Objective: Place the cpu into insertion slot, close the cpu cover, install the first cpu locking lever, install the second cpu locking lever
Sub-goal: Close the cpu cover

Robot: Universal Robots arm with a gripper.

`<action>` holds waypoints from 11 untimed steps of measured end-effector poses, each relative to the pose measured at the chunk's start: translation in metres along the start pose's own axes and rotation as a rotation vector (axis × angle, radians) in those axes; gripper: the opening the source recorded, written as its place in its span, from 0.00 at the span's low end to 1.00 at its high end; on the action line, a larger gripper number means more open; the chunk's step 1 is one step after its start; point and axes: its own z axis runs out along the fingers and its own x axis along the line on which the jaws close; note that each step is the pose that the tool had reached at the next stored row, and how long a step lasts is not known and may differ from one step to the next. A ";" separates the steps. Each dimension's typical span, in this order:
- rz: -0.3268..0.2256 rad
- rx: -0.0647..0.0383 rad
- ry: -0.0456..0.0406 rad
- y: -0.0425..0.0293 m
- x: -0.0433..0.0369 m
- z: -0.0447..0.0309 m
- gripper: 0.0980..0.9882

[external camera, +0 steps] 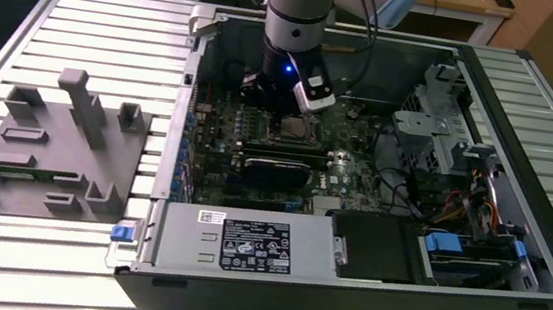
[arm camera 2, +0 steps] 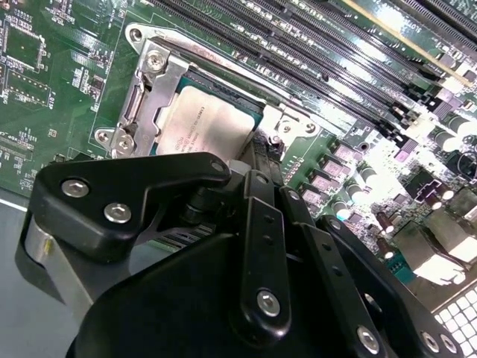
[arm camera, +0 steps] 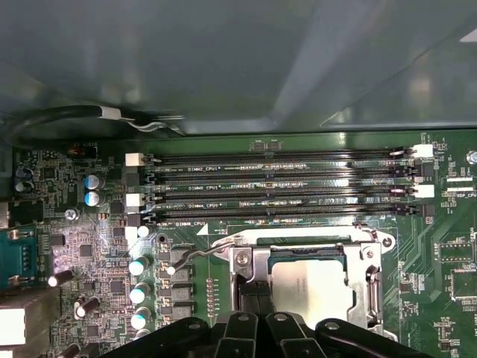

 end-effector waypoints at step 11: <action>0.000 0.001 -0.0002 0.0002 -0.0001 -0.0045 0.01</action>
